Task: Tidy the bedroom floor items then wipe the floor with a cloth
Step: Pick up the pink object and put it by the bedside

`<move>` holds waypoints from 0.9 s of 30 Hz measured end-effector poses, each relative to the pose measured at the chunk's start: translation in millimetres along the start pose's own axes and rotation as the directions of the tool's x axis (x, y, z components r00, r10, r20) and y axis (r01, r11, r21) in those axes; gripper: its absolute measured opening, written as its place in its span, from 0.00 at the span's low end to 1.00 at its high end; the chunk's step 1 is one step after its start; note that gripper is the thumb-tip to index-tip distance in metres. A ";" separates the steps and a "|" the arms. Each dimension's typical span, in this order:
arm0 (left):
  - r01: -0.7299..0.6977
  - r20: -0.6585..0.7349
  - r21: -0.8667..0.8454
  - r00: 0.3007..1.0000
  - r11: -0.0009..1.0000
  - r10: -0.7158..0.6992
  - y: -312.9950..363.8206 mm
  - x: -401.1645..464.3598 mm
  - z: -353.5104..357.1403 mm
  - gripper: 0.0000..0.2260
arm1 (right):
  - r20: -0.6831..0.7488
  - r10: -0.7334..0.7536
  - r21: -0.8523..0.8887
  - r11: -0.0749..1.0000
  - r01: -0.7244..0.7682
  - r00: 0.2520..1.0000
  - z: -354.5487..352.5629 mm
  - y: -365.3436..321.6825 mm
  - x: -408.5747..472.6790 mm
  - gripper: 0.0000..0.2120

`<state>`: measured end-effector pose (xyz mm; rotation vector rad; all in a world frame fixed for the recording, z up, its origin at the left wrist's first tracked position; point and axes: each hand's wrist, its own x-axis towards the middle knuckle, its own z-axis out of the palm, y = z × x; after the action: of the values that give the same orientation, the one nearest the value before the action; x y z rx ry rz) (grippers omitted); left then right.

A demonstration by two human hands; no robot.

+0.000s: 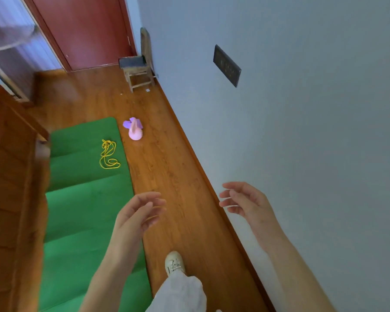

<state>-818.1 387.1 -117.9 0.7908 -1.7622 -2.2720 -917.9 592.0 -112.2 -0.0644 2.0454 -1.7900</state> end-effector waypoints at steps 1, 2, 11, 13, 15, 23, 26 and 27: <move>-0.007 -0.009 -0.011 1.000 1.000 0.007 6.8 15.2 -4.8 0.06 | 0.014 -0.003 0.001 1.000 0.003 1.000 9.6 -5.3 18.5 0.09; -0.018 -0.020 -0.025 1.000 1.000 0.017 14.3 30.4 -9.9 0.07 | 0.029 -0.006 0.004 1.000 0.006 1.000 19.2 -11.2 36.8 0.09; -0.084 -0.140 -0.029 0.987 0.996 0.079 79.6 148.5 -61.8 0.12 | 0.114 -0.044 0.020 0.999 0.042 0.992 85.9 -64.2 167.3 0.09; -0.093 -0.166 -0.035 0.982 0.995 0.086 89.4 168.6 -70.1 0.12 | 0.135 -0.043 0.031 0.999 0.039 0.990 92.3 -72.8 189.9 0.09; -0.095 -0.192 -0.051 0.978 0.994 0.084 95.8 187.6 -75.2 0.12 | 0.144 -0.045 0.042 0.998 0.040 0.989 97.8 -80.3 213.2 0.09; -0.090 -0.294 -0.032 0.953 0.995 0.076 107.7 281.0 -74.5 0.11 | 0.216 -0.034 0.053 0.998 0.024 0.976 124.1 -105.4 327.3 0.09; -0.107 -0.348 -0.017 0.933 0.994 0.094 119.7 325.1 -71.8 0.11 | 0.253 -0.029 0.041 0.999 0.019 0.967 132.2 -122.3 378.5 0.09; -0.110 -0.367 -0.033 0.926 0.993 0.091 125.0 340.2 -70.6 0.12 | 0.264 -0.029 0.035 0.999 0.021 0.964 133.9 -129.2 395.3 0.09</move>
<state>-1095.2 143.0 -117.2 1.0107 -1.5281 -1.9428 -1263.2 324.3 -110.0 -0.3045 1.8338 -1.7253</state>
